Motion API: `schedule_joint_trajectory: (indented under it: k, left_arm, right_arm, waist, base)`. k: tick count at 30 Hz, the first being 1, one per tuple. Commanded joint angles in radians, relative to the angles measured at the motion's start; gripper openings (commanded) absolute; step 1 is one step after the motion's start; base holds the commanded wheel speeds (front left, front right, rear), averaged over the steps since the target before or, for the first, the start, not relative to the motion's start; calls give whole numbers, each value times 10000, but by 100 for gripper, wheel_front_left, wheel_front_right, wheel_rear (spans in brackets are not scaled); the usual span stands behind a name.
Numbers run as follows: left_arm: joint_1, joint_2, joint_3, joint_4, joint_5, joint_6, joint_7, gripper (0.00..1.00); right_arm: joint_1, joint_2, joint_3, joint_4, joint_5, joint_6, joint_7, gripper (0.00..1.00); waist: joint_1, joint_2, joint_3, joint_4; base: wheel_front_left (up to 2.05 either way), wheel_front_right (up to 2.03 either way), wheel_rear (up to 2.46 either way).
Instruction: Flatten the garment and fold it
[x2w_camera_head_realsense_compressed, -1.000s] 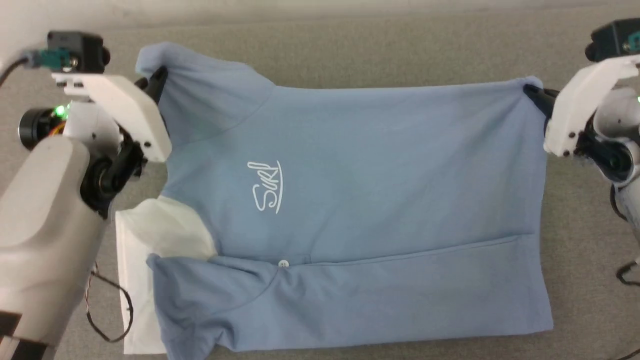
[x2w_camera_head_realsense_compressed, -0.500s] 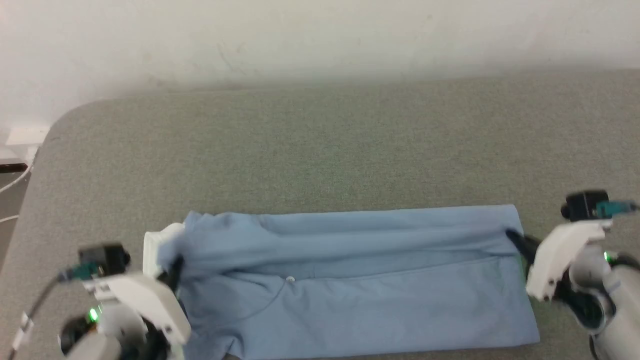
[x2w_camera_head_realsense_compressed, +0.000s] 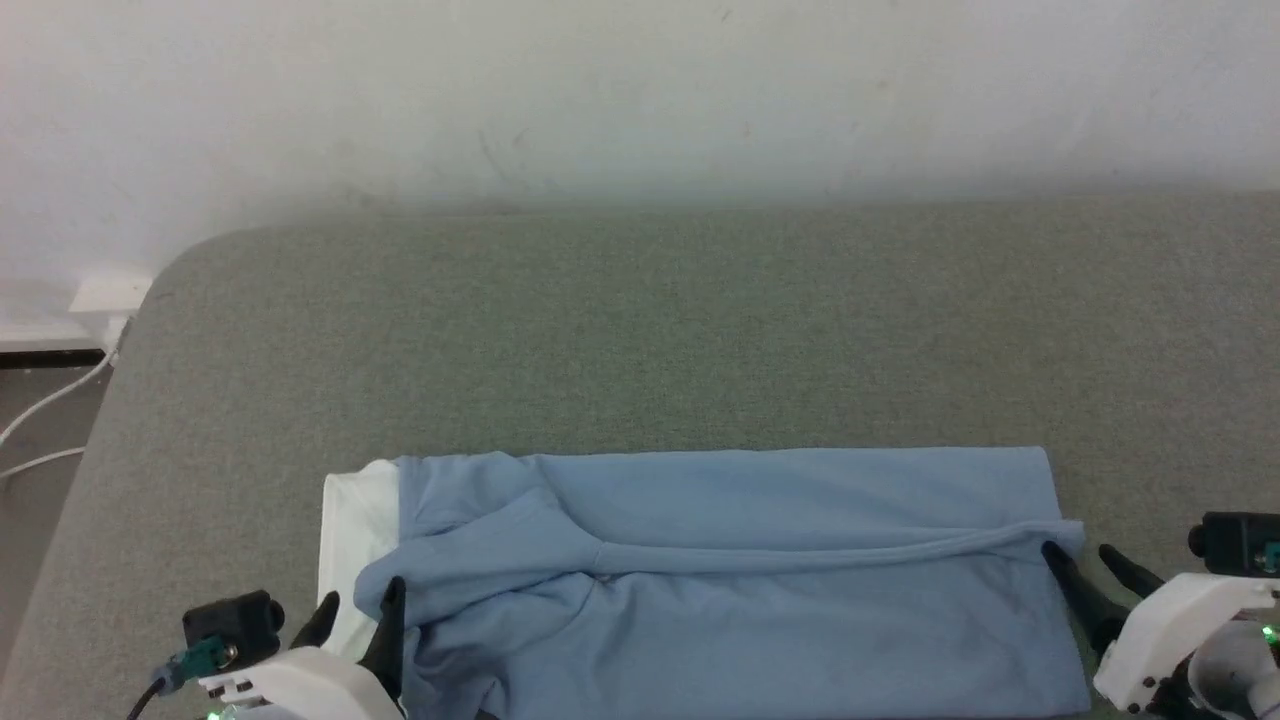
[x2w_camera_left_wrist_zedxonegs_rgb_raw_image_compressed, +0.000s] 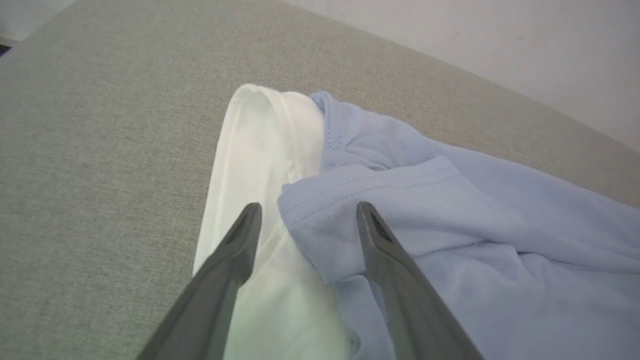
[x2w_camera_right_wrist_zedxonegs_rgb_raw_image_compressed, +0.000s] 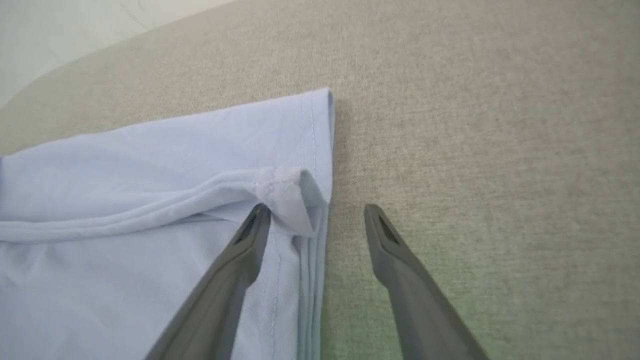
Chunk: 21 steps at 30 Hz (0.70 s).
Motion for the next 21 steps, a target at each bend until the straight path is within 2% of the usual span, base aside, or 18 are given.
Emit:
schedule_joint_trajectory:
  k: [1, 6, 11, 14, 18, 21]
  left_arm:
    - [122, -87, 72, 2, 209, 86, -421, 100]
    - [72, -221, 209, -212, 989, 226, -1654, 100]
    - [-283, -520, 442, -631, 2152, 324, -2014, 100]
    - [-409, -822, 771, -1214, 3022, 329, -2036, 100]
    - [-230, -1284, 1093, -1628, 3769, 113, -2040, 100]
    - [-141, -1452, 1182, -1715, 4053, 4, -2041, 100]
  right_arm:
    - [373, -112, -334, -520, -142, -19, -62, 100]
    - [1178, -273, -1836, -2051, -641, -19, 715, 100]
    - [1153, -225, -3081, -2741, -1015, -19, 2201, 100]
    - [929, -173, -3365, -2595, -1195, -19, 3229, 100]
    - [750, 56, -3252, -2118, -1280, -19, 4510, 100]
    - [739, 213, -3210, -1880, -1243, -19, 4971, 100]
  waist:
    - [1, 0, -165, 48]
    - [1, 0, -297, 154]
    - [1, 0, -190, 548]
    - [1, 0, -59, 892]
    - [1, 0, 82, 1316]
    - [1, 0, 126, 1478]
  base:
    - [0, 0, 0]
    - [0, 0, 0]
    - [0, 0, 0]
    - [0, 0, 0]
    - [0, 0, 0]
    - [0, 0, 0]
